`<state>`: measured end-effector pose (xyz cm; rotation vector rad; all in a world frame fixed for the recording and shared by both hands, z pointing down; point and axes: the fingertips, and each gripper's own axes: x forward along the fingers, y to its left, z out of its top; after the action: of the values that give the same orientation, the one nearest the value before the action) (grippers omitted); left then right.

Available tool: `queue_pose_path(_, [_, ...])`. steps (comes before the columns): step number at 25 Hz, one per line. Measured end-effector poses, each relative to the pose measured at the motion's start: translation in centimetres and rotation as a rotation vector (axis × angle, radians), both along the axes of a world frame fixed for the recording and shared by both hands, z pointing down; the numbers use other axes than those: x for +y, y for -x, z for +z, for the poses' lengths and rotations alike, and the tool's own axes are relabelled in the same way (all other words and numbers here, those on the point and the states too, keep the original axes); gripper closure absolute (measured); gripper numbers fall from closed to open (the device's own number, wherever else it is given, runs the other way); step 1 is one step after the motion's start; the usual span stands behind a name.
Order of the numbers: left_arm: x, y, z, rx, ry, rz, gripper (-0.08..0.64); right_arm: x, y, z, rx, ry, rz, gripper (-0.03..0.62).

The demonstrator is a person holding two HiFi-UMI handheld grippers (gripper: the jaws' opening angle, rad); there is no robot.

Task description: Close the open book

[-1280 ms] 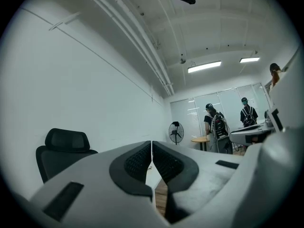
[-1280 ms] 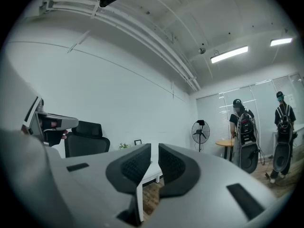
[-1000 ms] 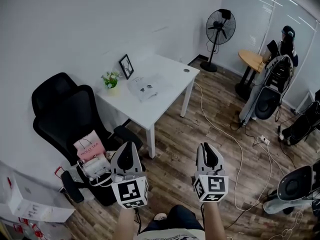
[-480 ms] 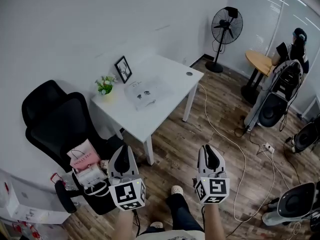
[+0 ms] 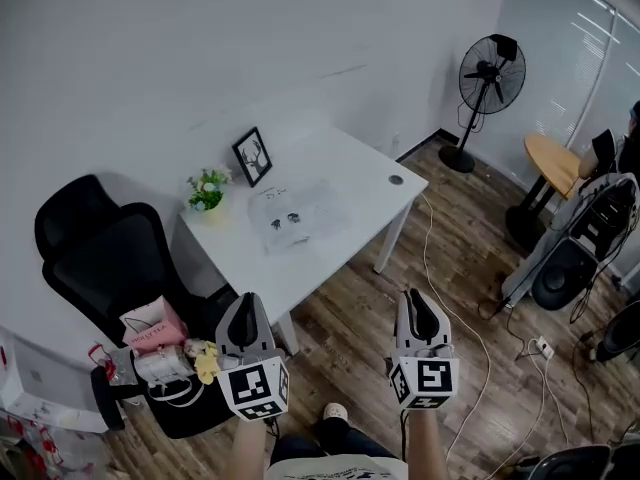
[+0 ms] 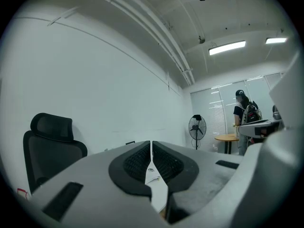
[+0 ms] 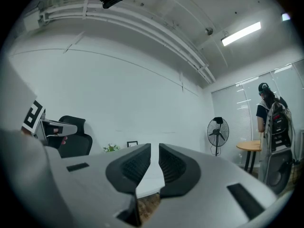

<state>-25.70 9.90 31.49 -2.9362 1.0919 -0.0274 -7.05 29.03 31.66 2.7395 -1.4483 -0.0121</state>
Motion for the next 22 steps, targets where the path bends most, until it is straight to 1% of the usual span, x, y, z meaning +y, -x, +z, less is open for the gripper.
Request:
queue_pose_path(4, [-1.4,-2.8,0.8,-0.014,0.011,-0.035,0.535,-2.2,-3.6,0.6,-0.010,0.004,-0.035,0.545])
queue_pose_path(9, [-4.3,-5.4,1.4,-0.024,0.032,-0.084,0.535,-5.3,-7.0,1.7,-0.030,0.022,-0.071,0.545])
queue_pose_path(15, [-8.2,-9.5,2.4,-0.034,0.044,-0.097,0.535,-9.1,-11.1,3.1,-0.045,0.036,-0.080,0.545])
queue_pose_path(22, [-13.6,-16.1,4.3,-0.047,0.047,-0.101,0.535,-14.6,-17.8,4.1,-0.040,0.042,-0.073,0.545])
